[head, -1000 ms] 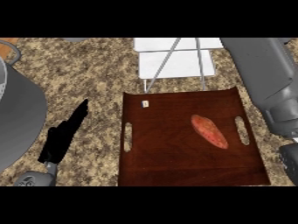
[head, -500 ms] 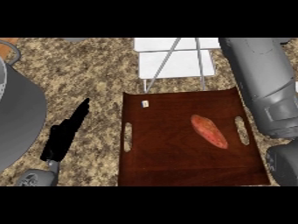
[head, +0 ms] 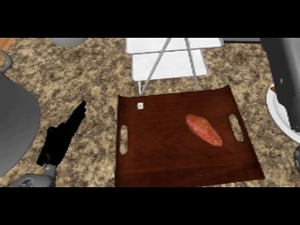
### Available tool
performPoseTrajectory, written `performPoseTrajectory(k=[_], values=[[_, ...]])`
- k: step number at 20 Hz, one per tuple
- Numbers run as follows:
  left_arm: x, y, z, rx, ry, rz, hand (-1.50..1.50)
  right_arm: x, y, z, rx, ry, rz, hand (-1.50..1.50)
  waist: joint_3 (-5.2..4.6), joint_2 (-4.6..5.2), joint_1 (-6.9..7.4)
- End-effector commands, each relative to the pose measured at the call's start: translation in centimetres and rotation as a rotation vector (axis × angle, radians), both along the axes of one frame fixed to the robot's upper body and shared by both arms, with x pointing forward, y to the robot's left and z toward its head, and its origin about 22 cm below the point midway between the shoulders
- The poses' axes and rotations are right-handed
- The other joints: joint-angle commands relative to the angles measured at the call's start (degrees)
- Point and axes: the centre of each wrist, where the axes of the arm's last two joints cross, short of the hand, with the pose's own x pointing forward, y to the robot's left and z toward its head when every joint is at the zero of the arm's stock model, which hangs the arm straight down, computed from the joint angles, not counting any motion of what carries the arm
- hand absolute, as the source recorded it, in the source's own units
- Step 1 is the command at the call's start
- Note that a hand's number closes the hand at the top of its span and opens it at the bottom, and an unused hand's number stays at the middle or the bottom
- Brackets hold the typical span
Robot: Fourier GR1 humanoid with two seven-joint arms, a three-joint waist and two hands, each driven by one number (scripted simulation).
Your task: Pick the lemon from the tray and place it in the tiered shelf
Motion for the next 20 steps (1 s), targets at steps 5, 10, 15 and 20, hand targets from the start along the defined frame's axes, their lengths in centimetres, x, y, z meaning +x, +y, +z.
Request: performPoseTrajectory(k=[5, 10, 15, 20], values=[[-1.7, 1.9, -1.6, 0.011, 0.042, 0.050, 0.00, -3.3, -10.9, -2.4, 0.013, 0.064, -0.132, -1.50, -0.07, -0.95, -2.77], [0.4, 0.5, 0.4, -0.004, 0.025, 0.057, 0.00, -7.3, -14.7, -2.4, -0.039, 0.018, -0.085, -1.50, -0.06, -0.97, -2.95], [-2.0, 1.0, -0.1, -0.001, 0.032, 0.040, 0.00, -11.7, -18.6, -2.7, -0.104, 0.052, -0.028, -1.50, -0.05, -0.78, -1.94], [-2.3, 0.9, -1.4, -0.003, 0.007, 0.031, 0.00, -14.9, -20.2, -2.8, -0.117, 0.097, -0.009, -1.50, -0.07, -0.54, -1.44]])
